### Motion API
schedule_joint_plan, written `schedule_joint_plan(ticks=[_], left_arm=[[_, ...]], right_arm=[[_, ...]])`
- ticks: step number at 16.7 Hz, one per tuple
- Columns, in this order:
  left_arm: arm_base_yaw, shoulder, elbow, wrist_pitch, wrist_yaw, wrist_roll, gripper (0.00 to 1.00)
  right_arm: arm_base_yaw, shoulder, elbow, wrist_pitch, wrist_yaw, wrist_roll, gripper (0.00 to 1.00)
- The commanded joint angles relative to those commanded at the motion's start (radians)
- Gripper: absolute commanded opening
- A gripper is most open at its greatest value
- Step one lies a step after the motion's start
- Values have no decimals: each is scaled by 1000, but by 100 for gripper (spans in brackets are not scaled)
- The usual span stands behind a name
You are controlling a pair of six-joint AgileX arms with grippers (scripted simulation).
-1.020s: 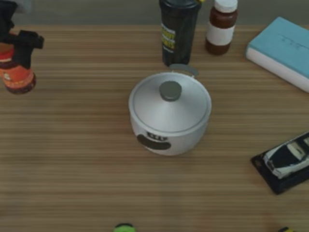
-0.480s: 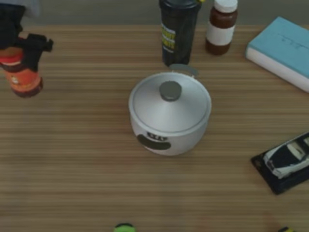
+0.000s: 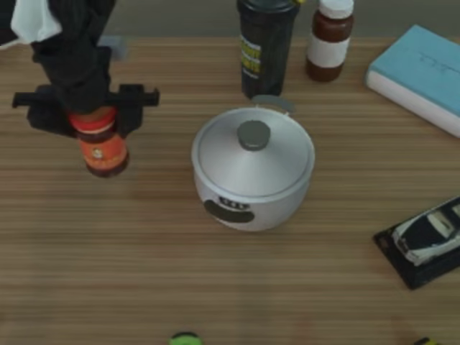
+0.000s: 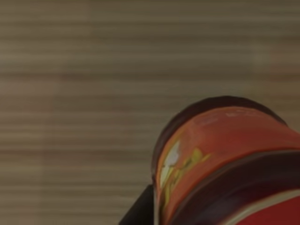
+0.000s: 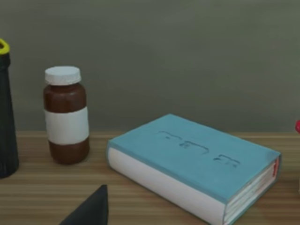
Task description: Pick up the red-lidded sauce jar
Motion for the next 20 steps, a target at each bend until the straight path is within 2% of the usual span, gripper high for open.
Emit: schedule_joint_plan(ticks=[3, 8, 14, 18, 20], left_arm=[[-42, -9, -35, 32, -15, -62, 0], [-38, -4, -37, 33, -14, -61, 0], [-37, 61, -119, 189, -14, -56, 0], [-36, 68, -124, 199, -14, -56, 0], [-36, 68, -124, 199, -14, -56, 15]], right_arm=[[0, 0, 0, 0, 0, 0, 100], [0, 0, 0, 0, 0, 0, 100], [0, 0, 0, 0, 0, 0, 100], [0, 0, 0, 0, 0, 0, 100], [0, 0, 0, 0, 0, 0, 100]])
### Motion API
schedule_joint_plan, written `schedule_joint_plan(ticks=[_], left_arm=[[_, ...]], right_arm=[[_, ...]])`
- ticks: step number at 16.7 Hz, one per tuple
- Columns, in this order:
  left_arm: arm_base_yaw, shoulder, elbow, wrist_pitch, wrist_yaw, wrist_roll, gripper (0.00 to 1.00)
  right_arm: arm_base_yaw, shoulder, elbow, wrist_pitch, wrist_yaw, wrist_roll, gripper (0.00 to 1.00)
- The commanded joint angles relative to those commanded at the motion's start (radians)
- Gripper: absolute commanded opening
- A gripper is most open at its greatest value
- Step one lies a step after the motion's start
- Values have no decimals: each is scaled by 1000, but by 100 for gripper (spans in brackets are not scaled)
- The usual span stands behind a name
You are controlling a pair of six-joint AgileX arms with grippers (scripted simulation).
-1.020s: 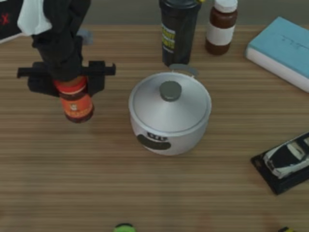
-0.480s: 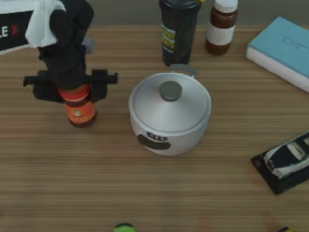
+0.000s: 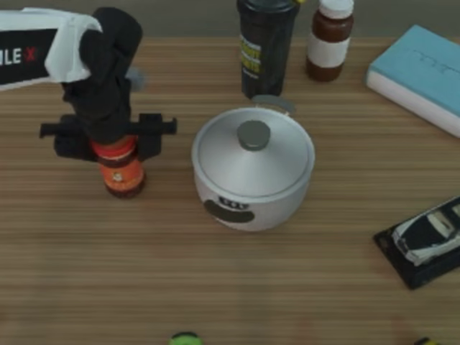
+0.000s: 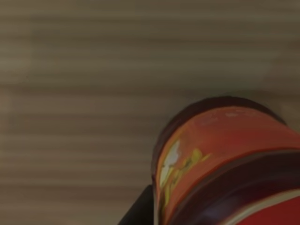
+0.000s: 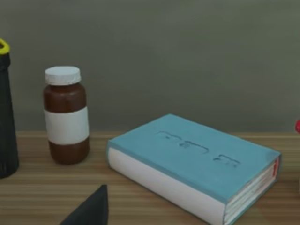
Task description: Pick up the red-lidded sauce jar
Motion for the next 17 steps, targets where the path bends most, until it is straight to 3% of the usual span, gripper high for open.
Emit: schedule_joint_plan(ticks=[11, 17], left_arm=[[0, 0, 0, 0, 0, 0, 98], [0, 0, 0, 0, 0, 0, 100]], right_arm=[[0, 0, 0, 0, 0, 0, 100], [0, 0, 0, 0, 0, 0, 100]])
